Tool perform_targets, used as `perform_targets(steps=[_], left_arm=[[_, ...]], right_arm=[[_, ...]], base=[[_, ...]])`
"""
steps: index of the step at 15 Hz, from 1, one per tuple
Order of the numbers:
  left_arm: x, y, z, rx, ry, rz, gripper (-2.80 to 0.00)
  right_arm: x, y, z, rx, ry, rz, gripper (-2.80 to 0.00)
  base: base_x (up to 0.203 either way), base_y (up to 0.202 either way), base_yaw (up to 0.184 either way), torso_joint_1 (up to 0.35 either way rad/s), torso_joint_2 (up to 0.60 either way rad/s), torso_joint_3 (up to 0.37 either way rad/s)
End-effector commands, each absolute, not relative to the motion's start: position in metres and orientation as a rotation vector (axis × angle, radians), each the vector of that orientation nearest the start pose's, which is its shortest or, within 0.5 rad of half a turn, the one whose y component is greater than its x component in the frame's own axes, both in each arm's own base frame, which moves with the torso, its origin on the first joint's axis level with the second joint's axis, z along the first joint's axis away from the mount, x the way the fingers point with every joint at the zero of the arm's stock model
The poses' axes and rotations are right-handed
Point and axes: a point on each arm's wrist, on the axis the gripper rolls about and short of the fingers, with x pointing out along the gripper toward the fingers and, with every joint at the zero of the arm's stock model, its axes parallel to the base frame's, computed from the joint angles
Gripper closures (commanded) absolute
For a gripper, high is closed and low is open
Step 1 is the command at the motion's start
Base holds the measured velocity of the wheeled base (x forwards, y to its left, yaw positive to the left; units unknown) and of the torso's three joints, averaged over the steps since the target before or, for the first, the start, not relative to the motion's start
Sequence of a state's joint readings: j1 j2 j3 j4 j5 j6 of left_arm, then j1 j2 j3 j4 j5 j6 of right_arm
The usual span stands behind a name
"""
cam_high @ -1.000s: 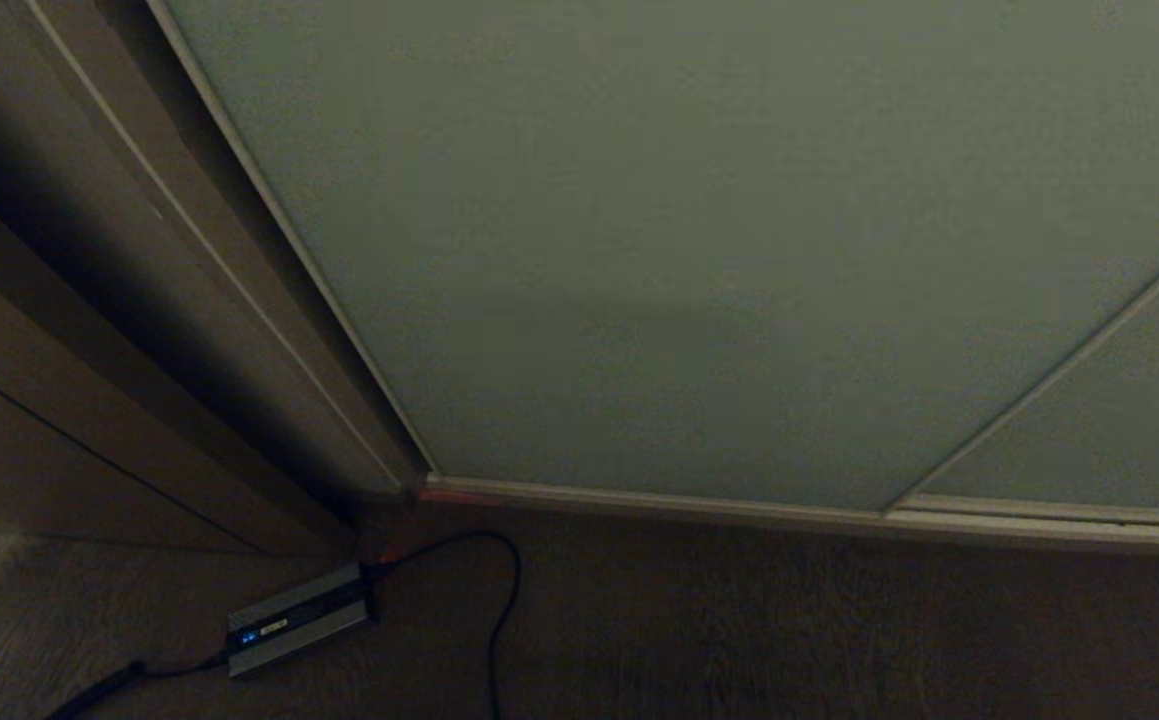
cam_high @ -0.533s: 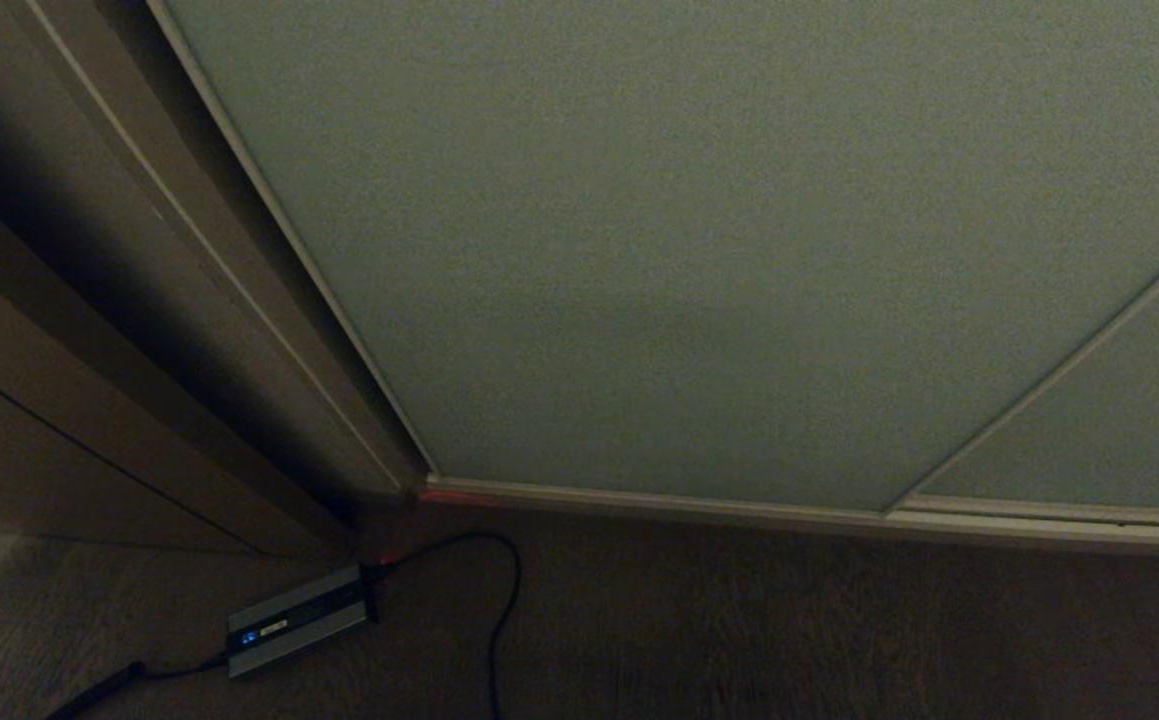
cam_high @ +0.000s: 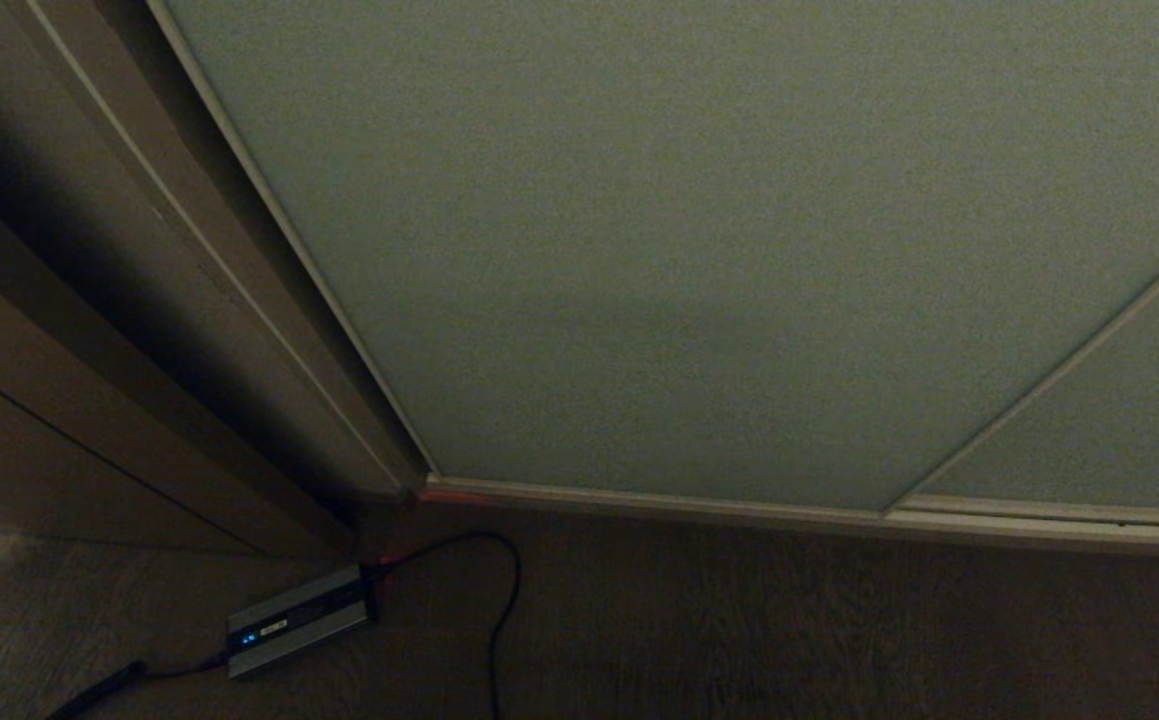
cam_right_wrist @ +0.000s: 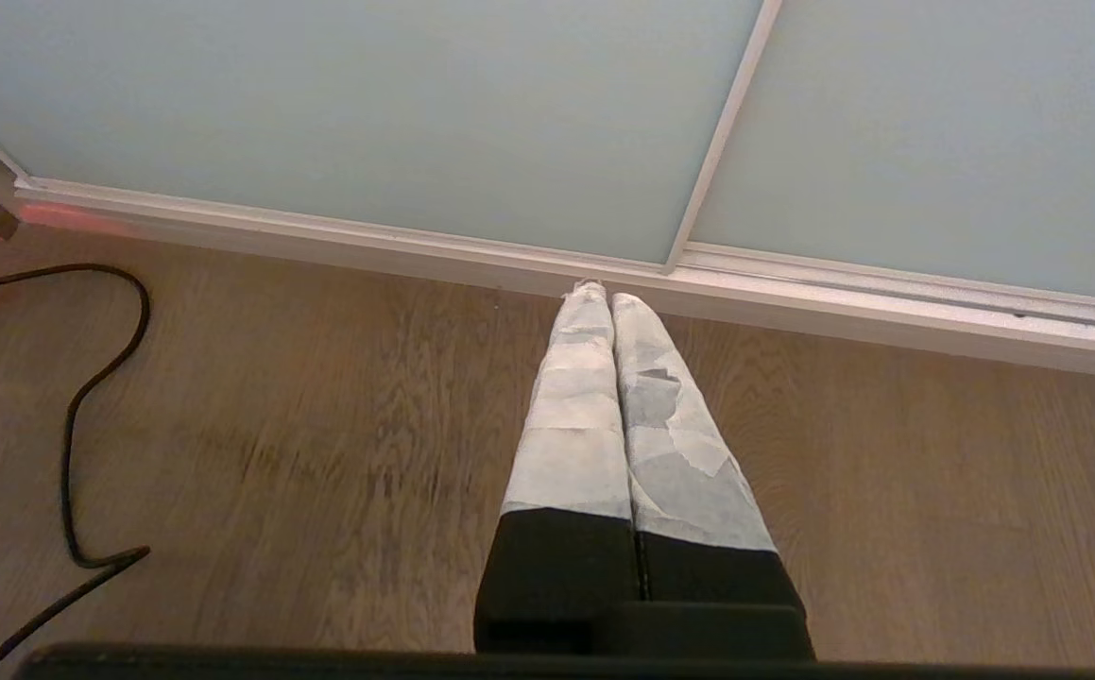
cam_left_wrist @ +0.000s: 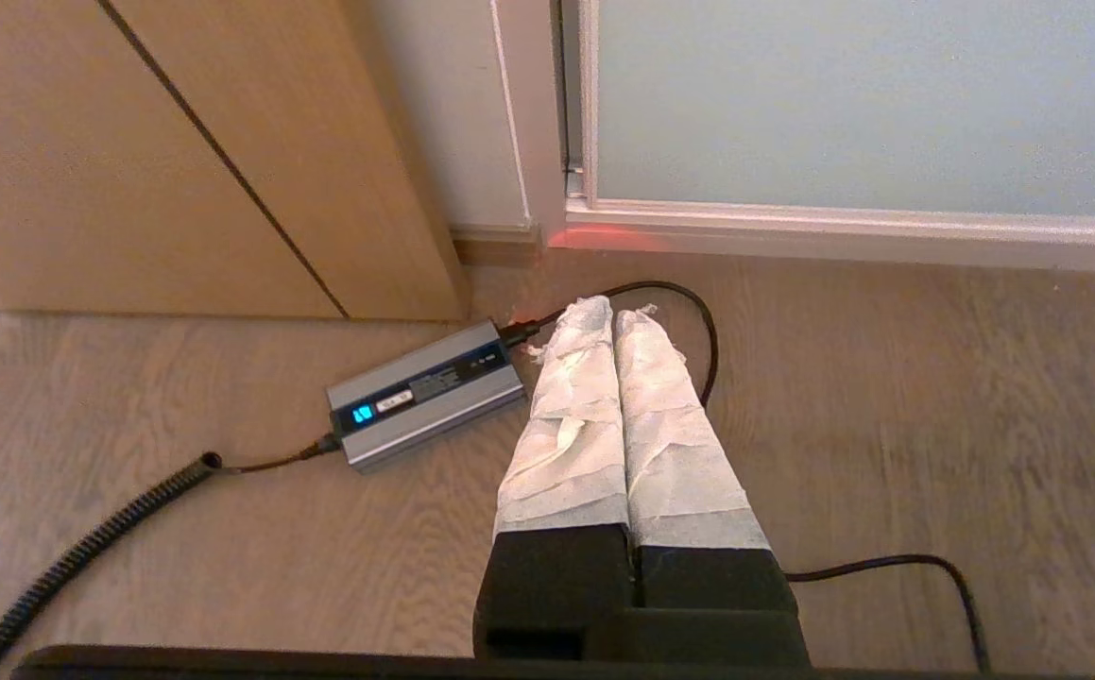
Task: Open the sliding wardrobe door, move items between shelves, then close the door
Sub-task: Open the door
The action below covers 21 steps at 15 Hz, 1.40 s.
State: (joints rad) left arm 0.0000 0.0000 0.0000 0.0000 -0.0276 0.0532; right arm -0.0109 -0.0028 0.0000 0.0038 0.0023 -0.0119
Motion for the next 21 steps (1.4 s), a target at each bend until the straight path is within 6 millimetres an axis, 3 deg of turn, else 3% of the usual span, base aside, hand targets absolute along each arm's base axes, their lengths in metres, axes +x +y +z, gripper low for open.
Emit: perform_targets(steps=[1,2,4,7,9,12,14,18,21], left_arm=[[-0.023,-0.001,0.075,0.051,0.002,-0.026,0.0],[-0.023,0.0,0.077,0.055,-0.007,-0.021,0.0],[-0.031,0.0,0.102,0.067,-0.102,-0.001,0.0],[-0.054,0.0,0.174,0.079,-0.3,0.03,0.0],[-0.046,0.001,0.228,0.062,-0.344,0.072,0.0],[-0.002,0.003,0.298,0.03,-0.419,0.14,0.0],[0.037,0.004,0.326,0.02,-0.495,0.173,0.0],[0.108,0.009,0.351,0.016,-0.54,0.182,0.0],[0.144,0.012,0.368,0.024,-0.619,0.185,0.0]], right_arm=[[-0.022,0.0,0.074,-0.012,0.009,-0.008,0.0],[-0.022,0.0,0.074,-0.012,0.009,-0.008,0.0],[-0.022,0.0,0.074,-0.012,0.009,-0.008,0.0],[-0.022,0.0,0.074,-0.012,0.01,-0.007,0.0],[-0.022,0.0,0.074,-0.012,0.01,-0.007,0.0],[-0.022,0.0,0.074,-0.012,0.009,-0.008,0.0],[-0.022,0.0,0.074,-0.012,0.011,-0.008,0.0],[-0.022,0.0,0.074,-0.012,0.009,-0.008,0.0],[-0.022,0.0,0.074,-0.012,0.009,-0.007,0.0]], base=[[0.0,0.0,0.0,0.0,0.0,0.0],[0.0,0.0,0.0,0.0,0.0,0.0],[0.0,0.0,0.0,0.0,0.0,0.0],[0.0,0.0,0.0,0.0,0.0,0.0],[0.0,0.0,0.0,0.0,0.0,0.0],[0.0,0.0,0.0,0.0,0.0,0.0],[0.0,0.0,0.0,0.0,0.0,0.0],[0.0,0.0,0.0,0.0,0.0,0.0],[0.0,0.0,0.0,0.0,0.0,0.0]])
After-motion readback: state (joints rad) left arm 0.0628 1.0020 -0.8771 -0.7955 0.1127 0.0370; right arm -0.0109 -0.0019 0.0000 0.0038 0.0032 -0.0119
